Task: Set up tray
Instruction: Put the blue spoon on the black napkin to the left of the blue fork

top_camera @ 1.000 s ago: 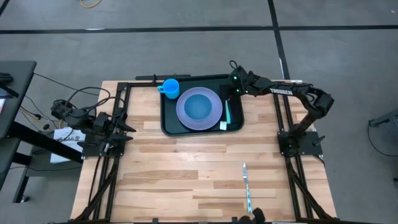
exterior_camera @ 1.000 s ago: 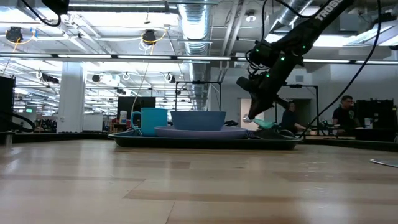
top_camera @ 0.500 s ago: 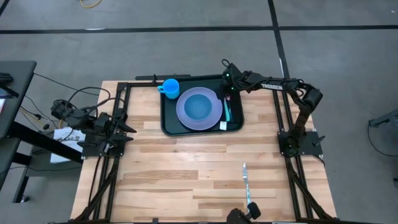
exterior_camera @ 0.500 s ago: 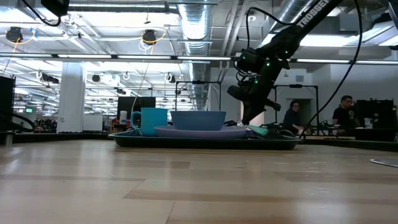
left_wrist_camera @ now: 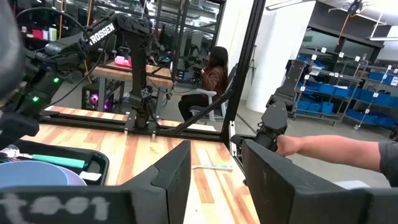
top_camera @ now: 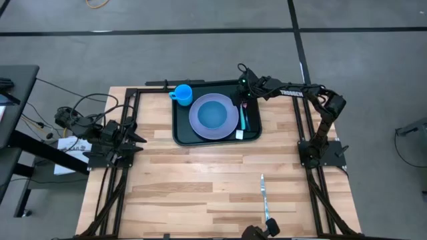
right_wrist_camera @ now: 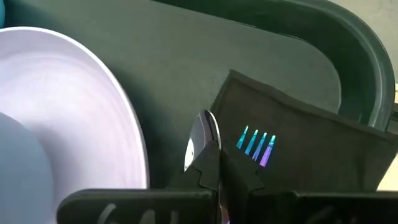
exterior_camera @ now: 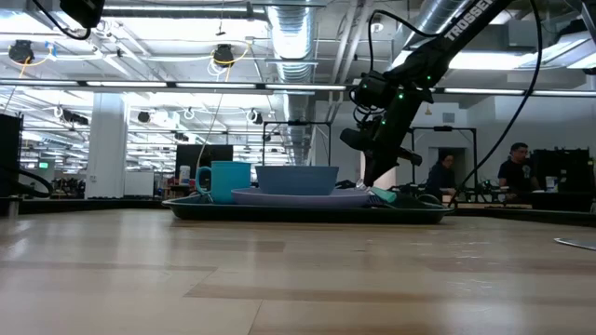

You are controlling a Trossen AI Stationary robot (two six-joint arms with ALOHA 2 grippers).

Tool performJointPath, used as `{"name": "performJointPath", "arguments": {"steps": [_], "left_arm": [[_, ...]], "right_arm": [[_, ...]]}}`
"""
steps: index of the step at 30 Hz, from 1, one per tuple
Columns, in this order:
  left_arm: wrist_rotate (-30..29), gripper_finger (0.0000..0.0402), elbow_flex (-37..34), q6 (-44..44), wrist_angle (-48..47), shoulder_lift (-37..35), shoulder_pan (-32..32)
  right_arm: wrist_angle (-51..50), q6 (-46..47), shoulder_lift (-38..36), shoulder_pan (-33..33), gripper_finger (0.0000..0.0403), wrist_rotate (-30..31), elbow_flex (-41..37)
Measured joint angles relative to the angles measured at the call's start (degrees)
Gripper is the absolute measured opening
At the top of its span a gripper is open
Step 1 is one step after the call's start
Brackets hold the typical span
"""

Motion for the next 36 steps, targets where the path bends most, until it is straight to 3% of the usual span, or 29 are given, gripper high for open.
{"name": "performJointPath", "arguments": {"steps": [36], "left_arm": [[-0.02, 0.0132, 0.00, 0.00, -0.01, 0.00, 0.00]], "right_arm": [[2.68, 1.07, -0.09, 2.34, 0.0000, 2.09, -1.77]]}}
